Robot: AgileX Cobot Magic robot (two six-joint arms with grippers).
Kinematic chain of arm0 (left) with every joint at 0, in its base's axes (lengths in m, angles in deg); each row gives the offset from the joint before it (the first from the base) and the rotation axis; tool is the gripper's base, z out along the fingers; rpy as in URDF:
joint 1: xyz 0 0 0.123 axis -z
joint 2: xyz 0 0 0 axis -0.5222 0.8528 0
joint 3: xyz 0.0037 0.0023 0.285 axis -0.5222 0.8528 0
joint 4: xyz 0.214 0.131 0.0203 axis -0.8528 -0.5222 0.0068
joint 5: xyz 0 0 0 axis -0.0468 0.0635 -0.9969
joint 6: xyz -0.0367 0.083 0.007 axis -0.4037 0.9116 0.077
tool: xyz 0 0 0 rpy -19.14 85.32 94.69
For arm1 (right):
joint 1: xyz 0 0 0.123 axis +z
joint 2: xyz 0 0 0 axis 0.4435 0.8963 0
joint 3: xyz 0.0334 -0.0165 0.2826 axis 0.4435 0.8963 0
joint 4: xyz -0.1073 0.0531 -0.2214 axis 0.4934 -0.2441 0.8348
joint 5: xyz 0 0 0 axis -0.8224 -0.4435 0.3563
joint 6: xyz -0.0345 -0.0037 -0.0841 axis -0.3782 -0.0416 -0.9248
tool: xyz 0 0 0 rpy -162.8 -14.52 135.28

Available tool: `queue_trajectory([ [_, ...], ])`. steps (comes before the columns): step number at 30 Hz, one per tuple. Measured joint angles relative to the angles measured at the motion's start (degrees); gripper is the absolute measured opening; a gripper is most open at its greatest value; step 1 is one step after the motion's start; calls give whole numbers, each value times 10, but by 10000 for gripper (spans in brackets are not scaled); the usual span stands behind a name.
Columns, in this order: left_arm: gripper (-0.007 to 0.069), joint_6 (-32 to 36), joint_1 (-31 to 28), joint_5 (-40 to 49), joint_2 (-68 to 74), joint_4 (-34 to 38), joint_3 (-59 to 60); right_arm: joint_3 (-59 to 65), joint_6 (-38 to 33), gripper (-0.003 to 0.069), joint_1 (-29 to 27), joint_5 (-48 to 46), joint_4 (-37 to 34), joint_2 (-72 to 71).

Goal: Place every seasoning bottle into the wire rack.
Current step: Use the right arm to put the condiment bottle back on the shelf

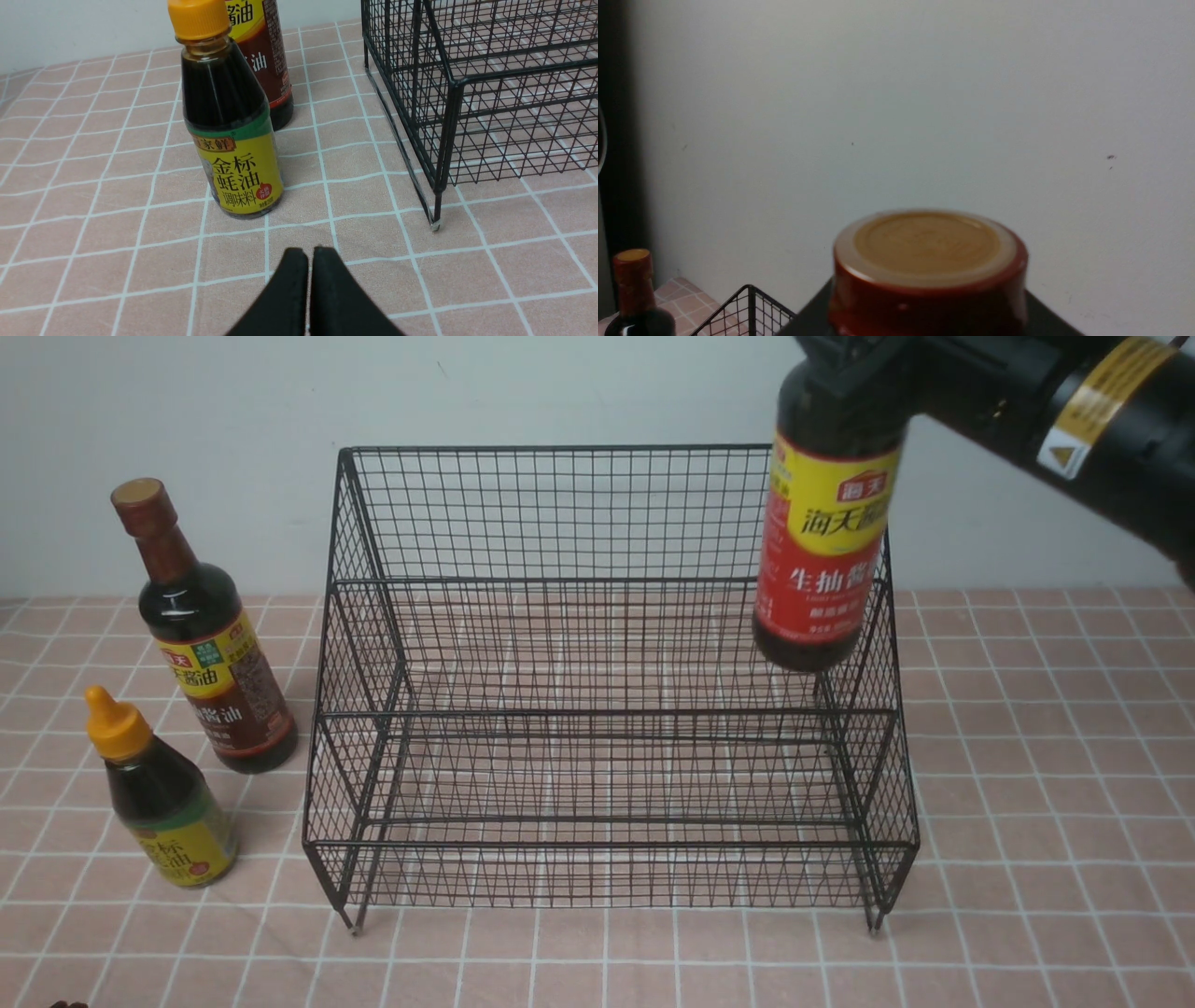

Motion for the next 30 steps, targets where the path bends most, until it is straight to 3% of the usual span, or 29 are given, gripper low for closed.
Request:
queue_trajectory([
  [9,-7,0,0,0,0,0,0,0,9,267,4,-7,7,7],
  [18,-7,0,0,0,0,0,0,0,65,267,5,-109,7,21],
  [30,-7,0,0,0,0,0,0,20,89,267,5,-111,7,50],
])
